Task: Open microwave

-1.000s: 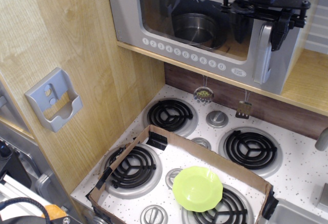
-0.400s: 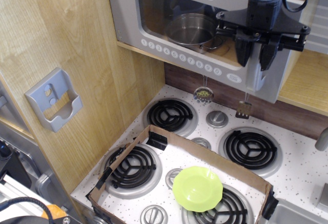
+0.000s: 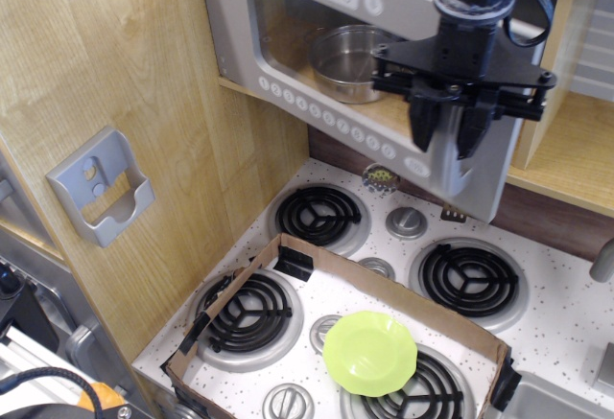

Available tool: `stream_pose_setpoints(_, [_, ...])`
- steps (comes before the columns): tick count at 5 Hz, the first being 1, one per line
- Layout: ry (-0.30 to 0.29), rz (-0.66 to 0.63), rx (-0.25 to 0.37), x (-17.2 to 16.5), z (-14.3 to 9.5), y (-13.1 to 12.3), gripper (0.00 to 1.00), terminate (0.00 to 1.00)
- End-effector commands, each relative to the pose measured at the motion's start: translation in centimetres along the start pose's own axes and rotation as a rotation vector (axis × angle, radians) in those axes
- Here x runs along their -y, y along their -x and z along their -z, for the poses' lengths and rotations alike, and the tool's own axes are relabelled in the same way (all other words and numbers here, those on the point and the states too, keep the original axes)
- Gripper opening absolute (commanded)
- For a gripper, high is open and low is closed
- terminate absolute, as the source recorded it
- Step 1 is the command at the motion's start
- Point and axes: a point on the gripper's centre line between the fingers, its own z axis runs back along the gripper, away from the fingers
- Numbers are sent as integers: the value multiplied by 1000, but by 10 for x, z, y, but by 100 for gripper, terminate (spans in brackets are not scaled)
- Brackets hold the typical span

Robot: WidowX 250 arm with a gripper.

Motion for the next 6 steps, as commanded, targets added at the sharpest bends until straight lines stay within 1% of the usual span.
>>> stream_pose_setpoints(1, [-24, -239, 62, 16, -26, 64, 100, 0])
stream_pose_setpoints(2, [-8, -307, 52, 56, -23, 75, 100, 0])
stream_pose_setpoints(3, [56, -303, 45, 89, -21, 59, 100, 0])
stream_pose_setpoints(4, [70, -193, 74, 114, -26, 33, 100, 0])
stream_pose_setpoints(5, [115, -156, 85, 131, -32, 11, 100, 0])
stream_pose_setpoints(6, [151, -92, 92, 146, -36, -11, 100, 0])
